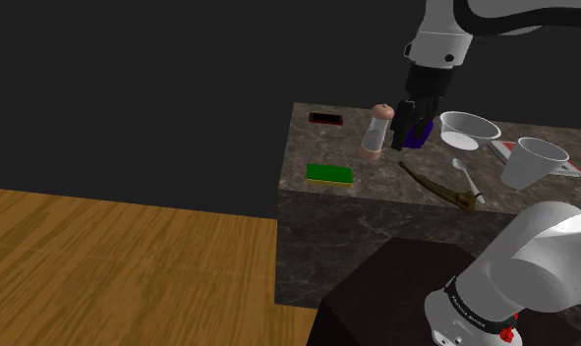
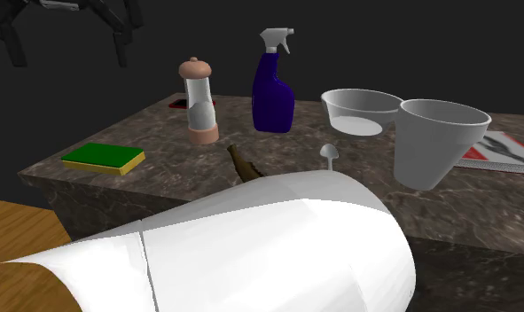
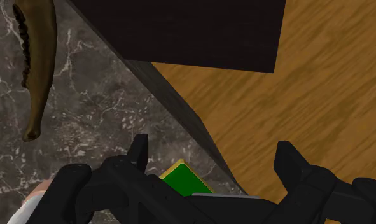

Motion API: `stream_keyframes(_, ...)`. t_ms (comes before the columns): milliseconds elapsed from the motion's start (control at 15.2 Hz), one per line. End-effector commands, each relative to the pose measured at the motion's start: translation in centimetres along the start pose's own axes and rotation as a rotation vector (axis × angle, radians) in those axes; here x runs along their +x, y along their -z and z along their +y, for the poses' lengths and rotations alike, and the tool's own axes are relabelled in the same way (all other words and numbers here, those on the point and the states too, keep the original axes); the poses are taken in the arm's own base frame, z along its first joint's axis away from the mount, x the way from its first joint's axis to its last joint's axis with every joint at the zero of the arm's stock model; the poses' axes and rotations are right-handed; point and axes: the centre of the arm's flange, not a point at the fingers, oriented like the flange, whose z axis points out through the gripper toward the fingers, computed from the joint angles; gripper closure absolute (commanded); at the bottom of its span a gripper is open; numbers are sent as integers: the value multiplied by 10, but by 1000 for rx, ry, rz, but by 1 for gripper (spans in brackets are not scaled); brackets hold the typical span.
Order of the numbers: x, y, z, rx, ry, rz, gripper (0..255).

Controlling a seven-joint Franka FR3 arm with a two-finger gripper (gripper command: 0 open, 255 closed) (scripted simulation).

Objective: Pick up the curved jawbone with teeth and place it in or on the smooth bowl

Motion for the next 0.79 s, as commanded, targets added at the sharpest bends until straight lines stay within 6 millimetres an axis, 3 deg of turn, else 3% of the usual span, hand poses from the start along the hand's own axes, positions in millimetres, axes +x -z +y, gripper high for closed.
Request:
stream_keyframes(0,0,0,0,0,0,0,0)
stream_keyframes(726,-25,-78,122,12,0,36,0)
